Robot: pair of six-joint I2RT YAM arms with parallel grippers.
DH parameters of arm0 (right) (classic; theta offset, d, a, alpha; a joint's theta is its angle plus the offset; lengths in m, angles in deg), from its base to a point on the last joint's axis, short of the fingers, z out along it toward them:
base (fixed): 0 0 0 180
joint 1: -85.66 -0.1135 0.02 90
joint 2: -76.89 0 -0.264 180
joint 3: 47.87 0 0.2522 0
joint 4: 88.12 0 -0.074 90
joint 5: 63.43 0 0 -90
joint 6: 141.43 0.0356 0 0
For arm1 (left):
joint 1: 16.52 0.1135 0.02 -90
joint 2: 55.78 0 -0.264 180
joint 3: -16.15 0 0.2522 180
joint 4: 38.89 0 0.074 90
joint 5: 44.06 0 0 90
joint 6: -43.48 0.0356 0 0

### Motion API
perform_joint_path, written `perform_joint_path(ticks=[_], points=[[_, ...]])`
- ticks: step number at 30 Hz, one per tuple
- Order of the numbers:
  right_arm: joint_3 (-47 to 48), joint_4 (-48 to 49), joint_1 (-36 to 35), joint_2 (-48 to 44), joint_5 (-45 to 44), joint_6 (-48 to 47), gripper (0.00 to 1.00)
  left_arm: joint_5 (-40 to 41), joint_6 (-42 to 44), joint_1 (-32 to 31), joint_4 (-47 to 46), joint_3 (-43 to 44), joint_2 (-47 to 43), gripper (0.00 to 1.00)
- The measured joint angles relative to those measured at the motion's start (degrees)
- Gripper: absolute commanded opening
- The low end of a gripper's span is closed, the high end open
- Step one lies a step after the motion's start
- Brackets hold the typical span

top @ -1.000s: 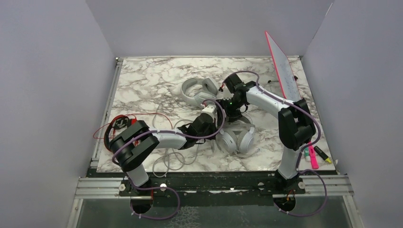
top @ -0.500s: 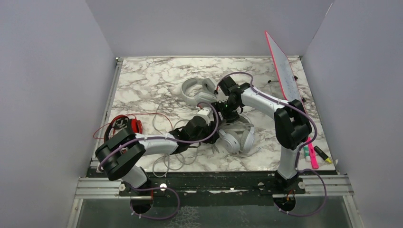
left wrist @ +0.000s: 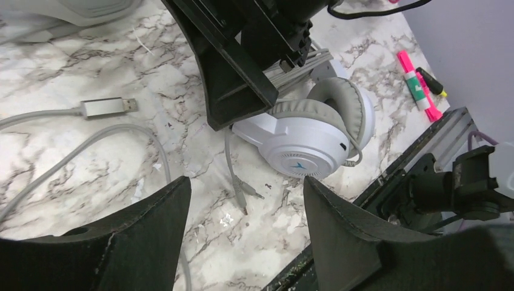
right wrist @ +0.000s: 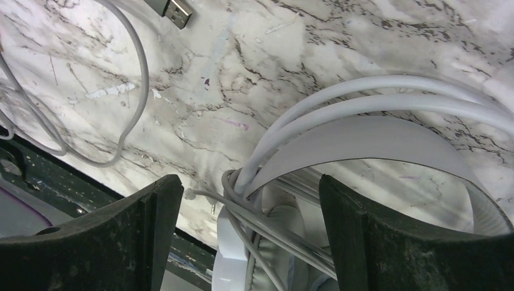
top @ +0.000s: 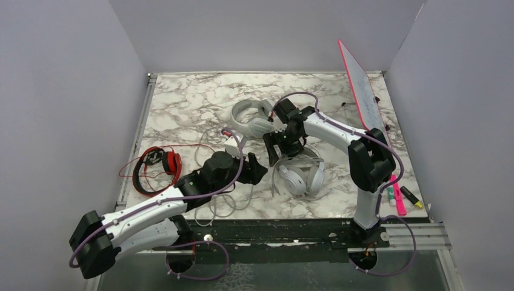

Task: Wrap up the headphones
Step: Move the headphones to the center of the board.

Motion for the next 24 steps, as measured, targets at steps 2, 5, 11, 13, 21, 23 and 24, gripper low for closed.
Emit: perform_joint_path(ticks=[2, 5, 11, 13, 21, 23, 24], points=[[0.00, -0.09, -0.44, 0.04, -0.07, -0.37, 0.88, 0.96, 0.00, 0.02, 2.95, -0.07, -4.37, 0.69], [0.02, -0.48, -1.29, 0.39, -1.01, -1.09, 0.84, 2.40, -0.28, 0.04, 6.47, -0.66, -9.33, 0.70], [0.02, -1.51, -2.95, 2.08, -5.70, -2.21, 0.74, 4.98, -0.72, 0.07, 11.47, -1.77, -15.04, 0.70], [0.02, -1.51, -3.32, 2.58, -6.88, -2.62, 0.68, 5.68, -0.63, 0.07, 12.76, -1.75, -15.32, 0.70], [-0.72, -1.40, -3.98, 3.30, -10.23, -3.89, 0.30, 6.80, -0.33, 0.07, 15.85, -1.40, -15.65, 0.70], [-1.62, -1.62, -4.04, 3.17, -11.39, -3.67, 0.29, 6.93, -0.26, 0.07, 15.85, -1.31, -16.13, 0.70], [-2.29, -1.73, -4.13, 3.04, -12.37, -3.87, 0.28, 6.93, -0.17, 0.07, 15.89, -1.16, -16.33, 0.70]])
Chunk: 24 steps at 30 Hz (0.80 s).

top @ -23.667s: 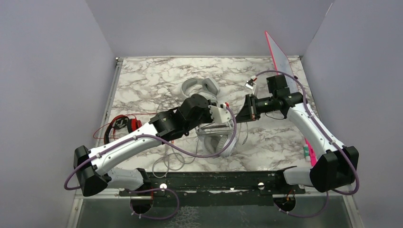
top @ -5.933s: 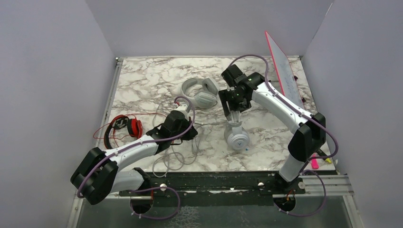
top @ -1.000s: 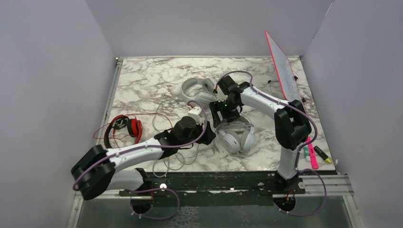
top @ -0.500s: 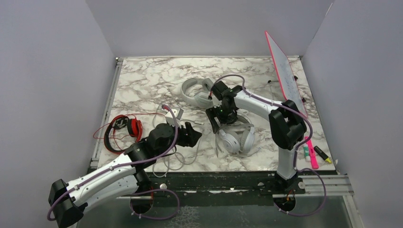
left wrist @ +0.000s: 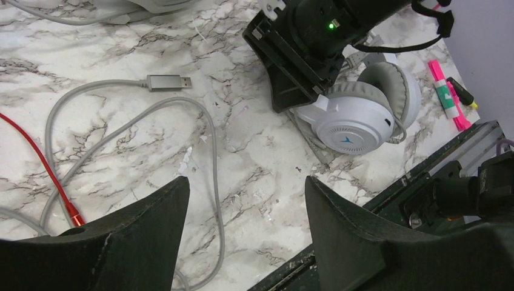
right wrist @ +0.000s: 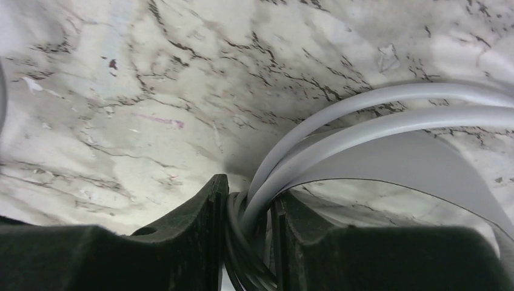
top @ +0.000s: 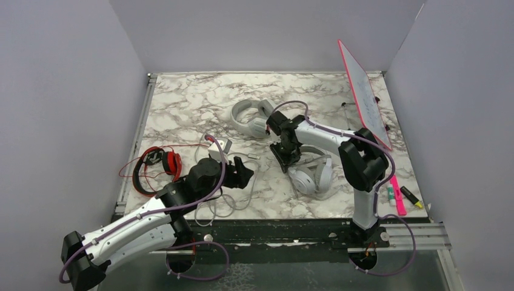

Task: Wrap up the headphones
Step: Move the headphones to the center of the board.

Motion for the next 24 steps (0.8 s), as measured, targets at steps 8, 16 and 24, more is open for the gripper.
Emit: perform_joint_path(ticks=[8, 16, 24], points=[[-6.84, 1.01, 0.48, -4.11, -6.23, -0.42, 0.25, 0.00, 0.63, 0.00, 0.48, 0.90, -0.07, 0.70], [-15.47, 2.99, 5.90, -11.04, -6.56, 0.09, 0.38, 0.04, 1.31, 0.00, 2.32, 3.76, -0.70, 0.76], [-18.12, 4.59, 7.32, -14.03, -7.02, 1.81, 0.78, 3.39, 2.23, 0.37, 6.29, 10.19, 0.63, 0.78]])
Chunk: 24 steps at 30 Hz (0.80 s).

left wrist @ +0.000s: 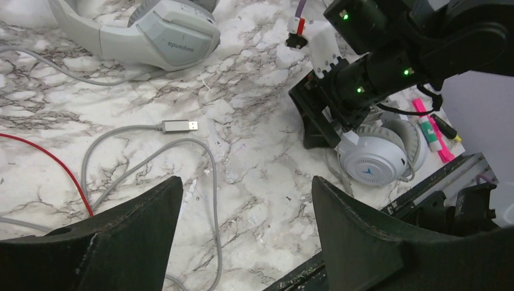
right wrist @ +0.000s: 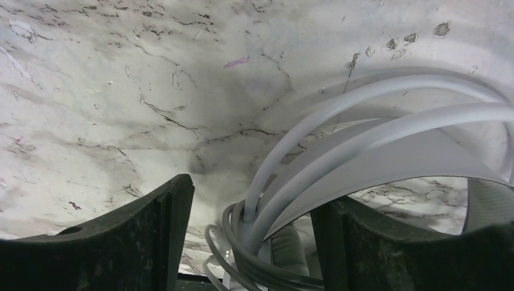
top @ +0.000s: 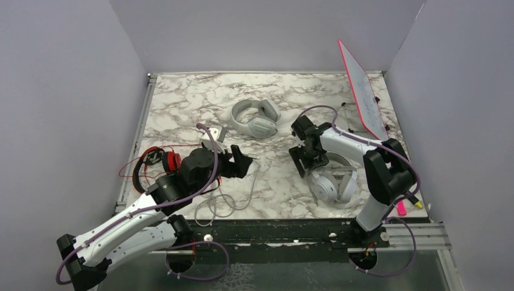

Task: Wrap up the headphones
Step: Move the headphones to the center of the board.

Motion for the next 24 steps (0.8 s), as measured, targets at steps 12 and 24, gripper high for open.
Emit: perform_joint_path(ticks=[12, 24], points=[[15.37, -6.64, -0.39, -4.72, -1.25, 1.38, 0.99, 1.20, 1.18, 0.33, 4.17, 9.62, 3.13, 0.81], [49.86, 10.73, 0.04, 19.47, 5.92, -4.52, 0.99, 1.88, 0.24, 0.44, 9.99, 18.73, 6.99, 0.94]])
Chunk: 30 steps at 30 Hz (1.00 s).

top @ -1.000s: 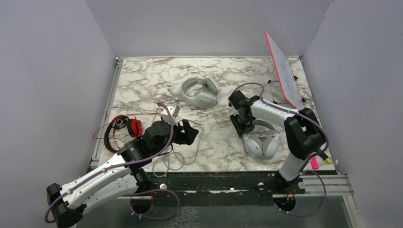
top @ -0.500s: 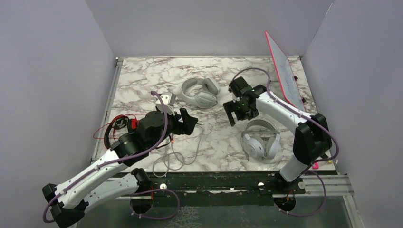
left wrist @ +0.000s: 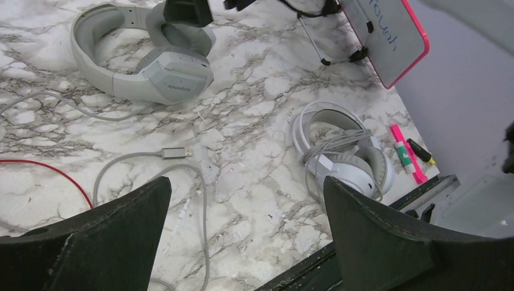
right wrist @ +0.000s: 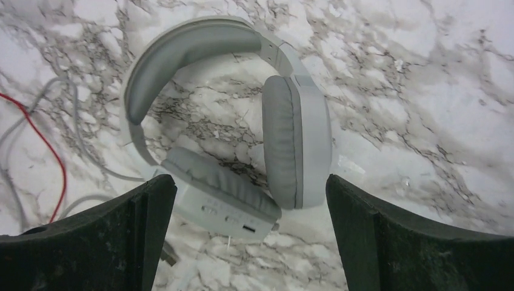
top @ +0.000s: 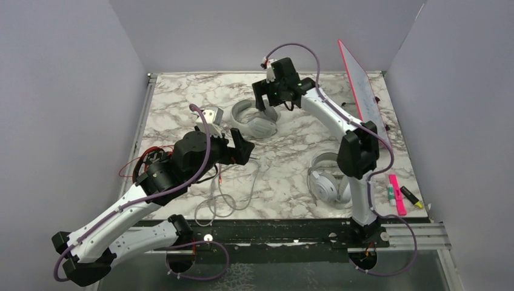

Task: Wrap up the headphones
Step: Move the headphones to the center of the board, then pick up the headphones from the center of the board.

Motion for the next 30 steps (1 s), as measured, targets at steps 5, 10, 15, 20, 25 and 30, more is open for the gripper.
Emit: perform_joint_path(ticks=[5, 10, 15, 20, 25, 30], points=[[4.17, 0.72, 0.61, 9.90, 1.42, -3.65, 0.97, -0.42, -1.27, 0.04, 0.57, 0.11, -0.46, 0.94], [5.60, 1.57, 1.31, 14.29, 1.14, -8.02, 0.86, -0.39, -1.95, 0.04, 0.96, 0.11, -0.50, 0.95], [5.60, 2.78, 2.21, 16.02, 2.12, -10.29, 0.73, -0.37, -2.32, 0.04, 1.73, 0.11, -0.74, 0.94], [5.77, 4.13, 2.38, 17.05, 3.89, -11.69, 0.36, -0.35, -2.95, 0.04, 2.16, 0.11, -0.70, 0.96], [7.50, 2.95, 2.36, 17.22, 4.22, -12.81, 0.15, 1.70, -3.58, 0.31, 4.81, 1.11, 0.07, 0.99], [5.22, 0.90, 2.36, 11.37, 2.69, -14.12, 0.00, 4.33, -3.41, 0.96, 9.33, 7.54, 1.86, 0.98]])
